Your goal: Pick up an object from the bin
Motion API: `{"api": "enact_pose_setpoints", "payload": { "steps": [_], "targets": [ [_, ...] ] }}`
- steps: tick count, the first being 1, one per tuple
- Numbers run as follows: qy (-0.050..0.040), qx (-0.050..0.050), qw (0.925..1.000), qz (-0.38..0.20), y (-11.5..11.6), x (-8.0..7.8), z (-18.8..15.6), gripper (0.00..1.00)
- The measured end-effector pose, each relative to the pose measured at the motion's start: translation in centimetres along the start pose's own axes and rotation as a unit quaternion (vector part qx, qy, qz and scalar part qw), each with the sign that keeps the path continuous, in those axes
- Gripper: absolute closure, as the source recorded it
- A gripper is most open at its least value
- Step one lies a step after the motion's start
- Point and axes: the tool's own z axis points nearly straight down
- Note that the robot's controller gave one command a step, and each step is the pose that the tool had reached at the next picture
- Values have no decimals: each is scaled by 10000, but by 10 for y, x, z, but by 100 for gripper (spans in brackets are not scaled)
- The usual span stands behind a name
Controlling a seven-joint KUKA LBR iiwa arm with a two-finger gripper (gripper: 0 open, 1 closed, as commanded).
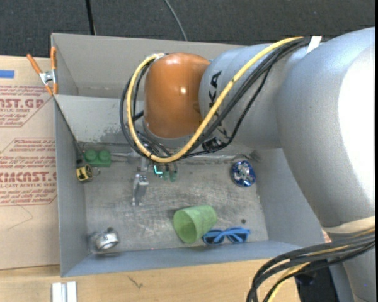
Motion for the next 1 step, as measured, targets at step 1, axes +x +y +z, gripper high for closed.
{"api": "enact_pose_setpoints", "payload": {
  "steps": [1],
  "targets": [
    [-9, 16, 9958, -916, -93, 59, 16, 0]
  ]
}}
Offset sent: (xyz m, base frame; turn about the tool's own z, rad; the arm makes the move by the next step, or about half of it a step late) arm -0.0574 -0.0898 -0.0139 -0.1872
